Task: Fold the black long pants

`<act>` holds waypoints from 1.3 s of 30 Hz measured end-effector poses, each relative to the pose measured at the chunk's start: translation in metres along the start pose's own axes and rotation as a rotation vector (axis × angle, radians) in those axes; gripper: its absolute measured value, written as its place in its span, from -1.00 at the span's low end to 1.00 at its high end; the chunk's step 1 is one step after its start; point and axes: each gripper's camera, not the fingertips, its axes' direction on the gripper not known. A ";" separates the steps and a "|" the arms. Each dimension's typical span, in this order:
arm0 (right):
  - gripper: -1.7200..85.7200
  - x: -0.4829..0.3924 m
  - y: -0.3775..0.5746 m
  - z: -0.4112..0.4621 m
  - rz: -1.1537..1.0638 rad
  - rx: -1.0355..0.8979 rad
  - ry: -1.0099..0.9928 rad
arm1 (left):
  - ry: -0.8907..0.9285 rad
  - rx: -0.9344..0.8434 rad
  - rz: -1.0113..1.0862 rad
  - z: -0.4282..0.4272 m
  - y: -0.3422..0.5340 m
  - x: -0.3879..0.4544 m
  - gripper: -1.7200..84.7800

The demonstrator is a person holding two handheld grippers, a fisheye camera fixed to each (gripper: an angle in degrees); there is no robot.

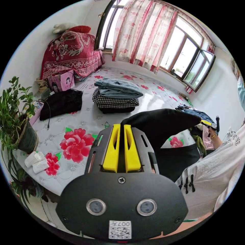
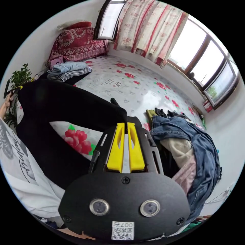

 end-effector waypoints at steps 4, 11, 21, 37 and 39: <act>-0.95 -0.024 0.111 -0.063 0.128 -0.049 -0.019 | -0.046 -0.027 -0.064 -0.065 0.090 0.007 -0.94; -0.89 -0.059 0.292 0.013 0.602 -0.471 -0.322 | -0.016 -0.213 -0.630 -0.059 0.293 -0.065 -0.75; -0.78 -0.073 0.213 0.019 0.420 -0.193 -0.189 | 0.039 -0.004 -0.741 -0.121 0.316 -0.077 -0.79; -0.96 0.093 0.261 -0.083 0.775 0.305 -0.324 | 0.103 0.029 -0.833 -0.147 0.334 -0.060 -0.76; -0.96 0.107 0.289 -0.050 0.881 0.213 -0.346 | 0.130 0.046 -0.868 -0.145 0.338 -0.061 -0.75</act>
